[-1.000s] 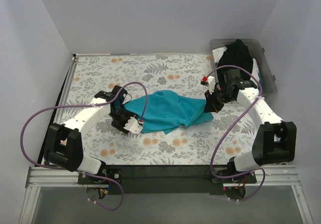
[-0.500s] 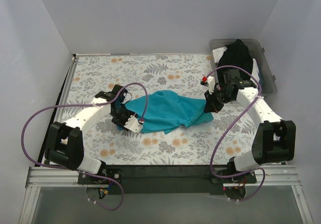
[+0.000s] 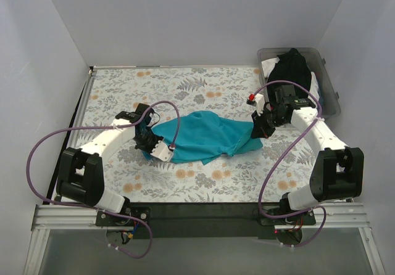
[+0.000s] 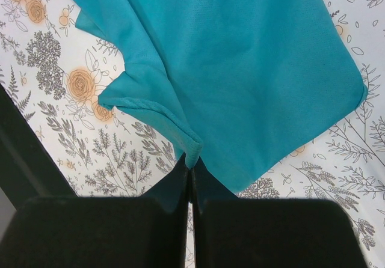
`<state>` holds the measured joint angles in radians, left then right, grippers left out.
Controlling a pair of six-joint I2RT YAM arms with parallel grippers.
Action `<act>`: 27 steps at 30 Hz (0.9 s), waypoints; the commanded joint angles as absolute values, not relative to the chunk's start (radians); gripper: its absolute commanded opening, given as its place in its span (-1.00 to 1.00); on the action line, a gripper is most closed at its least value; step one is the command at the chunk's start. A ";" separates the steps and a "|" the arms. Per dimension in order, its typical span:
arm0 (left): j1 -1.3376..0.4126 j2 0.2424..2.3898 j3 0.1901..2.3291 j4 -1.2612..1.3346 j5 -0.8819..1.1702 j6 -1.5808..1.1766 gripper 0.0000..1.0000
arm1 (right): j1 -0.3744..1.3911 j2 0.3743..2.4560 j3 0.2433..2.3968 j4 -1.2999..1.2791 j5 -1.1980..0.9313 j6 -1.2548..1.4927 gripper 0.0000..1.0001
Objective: Fold and stack the t-shirts
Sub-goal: Flatten the tshirt out
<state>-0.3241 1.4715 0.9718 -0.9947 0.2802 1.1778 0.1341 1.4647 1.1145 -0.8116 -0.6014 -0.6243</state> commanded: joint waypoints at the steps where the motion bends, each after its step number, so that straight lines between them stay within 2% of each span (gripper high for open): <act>1: -0.307 1.427 1.011 -0.988 0.322 1.105 -0.94 | 0.137 1.465 1.147 -0.807 -0.606 -0.620 -0.97; 5: -0.273 1.420 1.106 -0.973 0.394 0.832 -1.00 | 0.138 1.444 1.212 -0.807 -0.592 -0.604 -0.97; 9: -0.177 1.489 1.402 -1.040 0.524 0.551 -1.00 | 0.133 1.419 1.337 -0.808 -0.563 -0.588 -0.97; 13: -0.065 1.522 1.592 -1.045 0.635 0.332 -1.00 | 0.126 1.407 1.542 -0.808 -0.526 -0.571 -0.97; 20: 0.041 1.363 1.686 -0.947 0.683 -0.049 -1.00 | 0.106 1.315 1.770 -0.804 -0.428 -0.545 -0.97; 27: 0.048 1.112 1.620 -0.782 0.513 -0.334 -1.00 | 0.106 1.138 1.821 -0.721 -0.312 -0.476 -0.97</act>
<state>0.0463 1.2228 1.6257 -0.8726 0.5751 -0.1539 0.1104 1.2037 1.7725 -0.7959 -0.3904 -0.5205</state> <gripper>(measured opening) 0.023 0.020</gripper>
